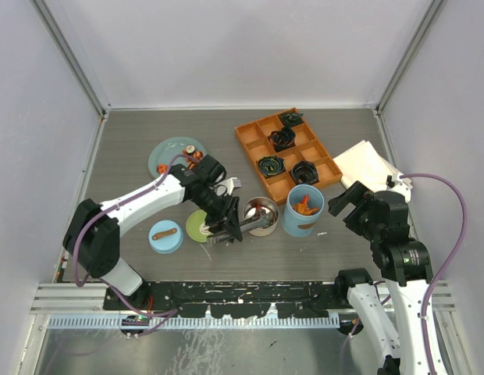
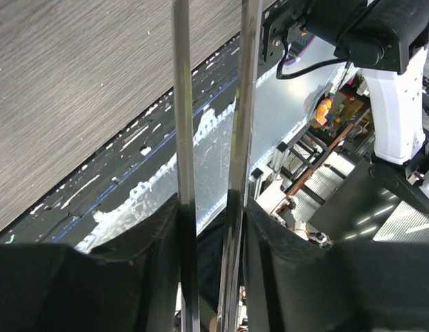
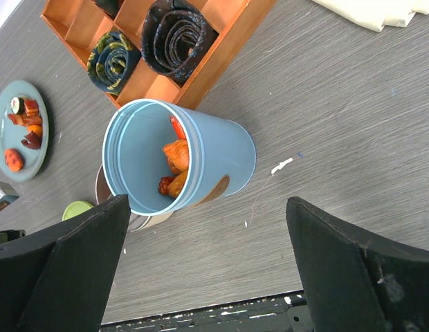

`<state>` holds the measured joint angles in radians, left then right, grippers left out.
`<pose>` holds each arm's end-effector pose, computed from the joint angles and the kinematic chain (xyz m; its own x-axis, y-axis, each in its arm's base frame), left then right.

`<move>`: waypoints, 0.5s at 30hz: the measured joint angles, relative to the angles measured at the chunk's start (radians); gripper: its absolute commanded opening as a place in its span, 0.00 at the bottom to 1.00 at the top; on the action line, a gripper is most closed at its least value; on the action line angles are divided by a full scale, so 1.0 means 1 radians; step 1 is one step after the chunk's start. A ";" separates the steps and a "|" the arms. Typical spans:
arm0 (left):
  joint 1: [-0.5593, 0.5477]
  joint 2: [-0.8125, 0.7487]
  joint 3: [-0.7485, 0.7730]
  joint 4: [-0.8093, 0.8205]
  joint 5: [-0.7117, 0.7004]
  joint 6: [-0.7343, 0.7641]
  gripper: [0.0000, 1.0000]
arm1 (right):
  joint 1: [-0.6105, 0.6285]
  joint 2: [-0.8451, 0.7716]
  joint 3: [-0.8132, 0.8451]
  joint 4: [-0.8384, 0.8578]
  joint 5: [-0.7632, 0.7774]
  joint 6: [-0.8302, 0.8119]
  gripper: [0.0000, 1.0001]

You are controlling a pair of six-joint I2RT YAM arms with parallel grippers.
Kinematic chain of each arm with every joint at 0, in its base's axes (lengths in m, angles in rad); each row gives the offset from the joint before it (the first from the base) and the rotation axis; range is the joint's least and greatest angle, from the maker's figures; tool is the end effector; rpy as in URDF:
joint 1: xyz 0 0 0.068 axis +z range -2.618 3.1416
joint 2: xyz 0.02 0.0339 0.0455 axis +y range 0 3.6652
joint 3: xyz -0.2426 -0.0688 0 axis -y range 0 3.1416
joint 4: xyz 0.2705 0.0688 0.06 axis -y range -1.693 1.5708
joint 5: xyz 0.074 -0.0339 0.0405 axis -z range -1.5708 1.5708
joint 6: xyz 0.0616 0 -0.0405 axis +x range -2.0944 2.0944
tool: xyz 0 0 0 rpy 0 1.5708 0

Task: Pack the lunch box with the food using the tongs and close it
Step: Place the fake food in the packing box.

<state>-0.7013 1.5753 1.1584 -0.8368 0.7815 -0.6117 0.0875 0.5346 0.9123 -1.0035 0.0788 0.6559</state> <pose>0.2237 -0.2457 0.1896 -0.9537 0.2718 0.1290 0.0955 0.6800 -0.7269 0.1502 0.0083 0.3133 -0.4768 0.5685 -0.6704 0.3372 0.8227 0.4578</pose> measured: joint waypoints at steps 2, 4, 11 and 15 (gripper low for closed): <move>0.000 0.000 0.012 -0.002 -0.006 0.002 0.44 | 0.000 0.000 0.000 0.000 0.000 0.000 1.00; 0.000 0.000 0.030 -0.003 -0.011 0.003 0.45 | 0.000 0.000 0.000 0.000 0.000 0.000 1.00; 0.000 0.000 0.066 -0.034 -0.048 0.024 0.41 | 0.000 0.000 0.000 0.000 0.000 0.000 1.00; 0.000 0.000 0.104 -0.095 -0.108 0.053 0.38 | 0.000 0.000 0.000 0.000 0.000 0.000 1.00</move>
<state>-0.7013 1.5757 1.2625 -0.9321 0.6735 -0.5587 0.0875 0.5350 0.9123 -1.0035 0.0792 0.6559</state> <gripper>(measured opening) 0.401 0.997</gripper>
